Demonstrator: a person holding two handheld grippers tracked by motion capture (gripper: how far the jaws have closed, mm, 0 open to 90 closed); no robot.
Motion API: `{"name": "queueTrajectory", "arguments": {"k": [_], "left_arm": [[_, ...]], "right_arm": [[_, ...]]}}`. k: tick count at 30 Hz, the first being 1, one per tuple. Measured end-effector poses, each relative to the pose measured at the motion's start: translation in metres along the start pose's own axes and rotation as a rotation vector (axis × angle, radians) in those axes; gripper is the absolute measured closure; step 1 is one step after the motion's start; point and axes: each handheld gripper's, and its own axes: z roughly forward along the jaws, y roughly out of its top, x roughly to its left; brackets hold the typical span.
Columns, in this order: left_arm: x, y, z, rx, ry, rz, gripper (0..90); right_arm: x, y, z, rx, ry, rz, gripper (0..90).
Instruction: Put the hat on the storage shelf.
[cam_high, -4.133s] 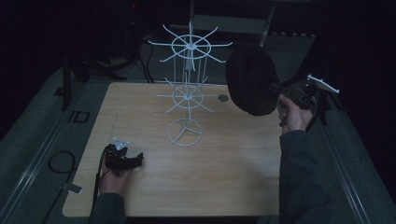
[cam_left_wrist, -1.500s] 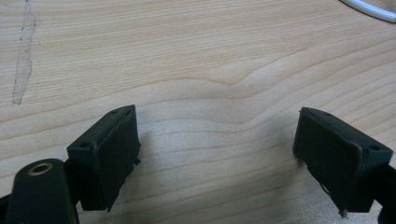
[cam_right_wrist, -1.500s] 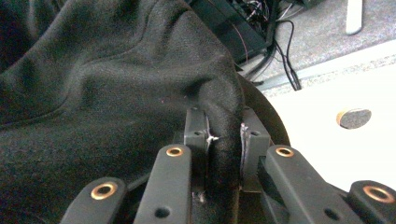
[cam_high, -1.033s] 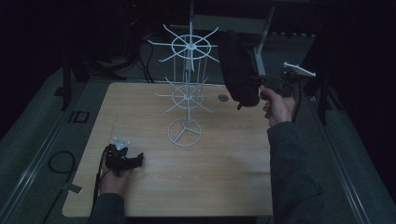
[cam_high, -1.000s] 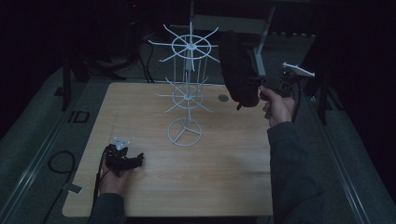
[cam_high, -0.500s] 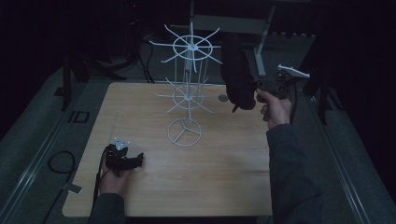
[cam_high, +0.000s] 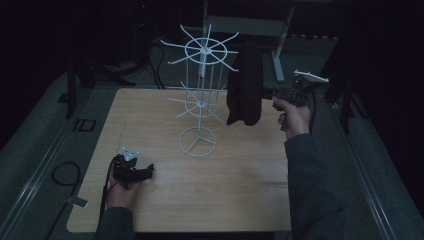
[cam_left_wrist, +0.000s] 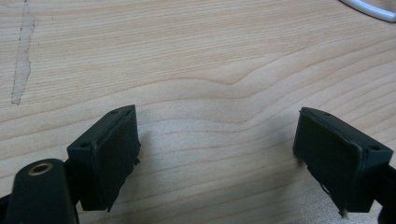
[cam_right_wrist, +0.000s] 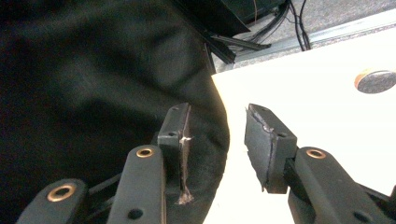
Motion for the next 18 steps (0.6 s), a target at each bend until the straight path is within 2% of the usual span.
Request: {"name": "queueTrajectory", "arguments": {"k": [4,18], "left_arm": [[-0.0002,-0.0001,-0.0001,0.000,0.000,-0.001,14.9],[-0.0003,-0.0001,0.0000,0.000,0.000,0.000,14.9]], "right_arm": [[0.0012,0.0010,-0.0024,-0.007,-0.006,-0.009,59.8],[-0.0031,-0.0025,-0.0043,0.001,-0.108,-0.053,60.0]]}}
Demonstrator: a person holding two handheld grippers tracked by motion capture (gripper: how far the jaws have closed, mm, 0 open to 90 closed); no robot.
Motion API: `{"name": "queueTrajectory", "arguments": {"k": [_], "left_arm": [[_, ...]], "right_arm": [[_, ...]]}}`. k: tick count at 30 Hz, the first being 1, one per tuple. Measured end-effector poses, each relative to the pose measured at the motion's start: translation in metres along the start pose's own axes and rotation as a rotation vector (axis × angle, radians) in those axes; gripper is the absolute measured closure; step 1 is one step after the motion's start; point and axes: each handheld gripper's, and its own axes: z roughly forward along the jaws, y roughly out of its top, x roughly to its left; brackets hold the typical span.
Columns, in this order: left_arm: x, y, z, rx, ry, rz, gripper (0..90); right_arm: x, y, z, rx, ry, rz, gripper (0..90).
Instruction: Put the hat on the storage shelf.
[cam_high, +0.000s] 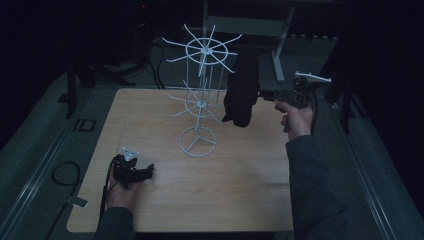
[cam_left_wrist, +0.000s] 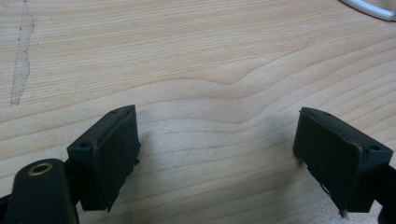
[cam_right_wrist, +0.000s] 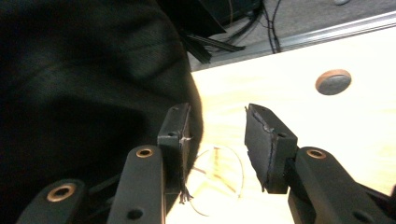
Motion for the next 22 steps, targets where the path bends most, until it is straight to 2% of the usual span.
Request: {"name": "queueTrajectory", "arguments": {"k": [7,15,22], "left_arm": [[0.000,0.000,0.000,0.001,0.000,0.000,14.9],[0.000,0.000,0.000,0.001,-0.001,0.000,14.9],[0.000,0.000,0.000,0.002,-0.001,0.001,14.9]], "right_arm": [[-0.006,-0.004,-0.002,0.013,-0.068,-0.028,60.5],[-0.017,-0.008,-0.007,0.015,-0.084,-0.013,60.4],[-0.027,-0.015,-0.006,0.029,-0.107,-0.021,60.3]]}}
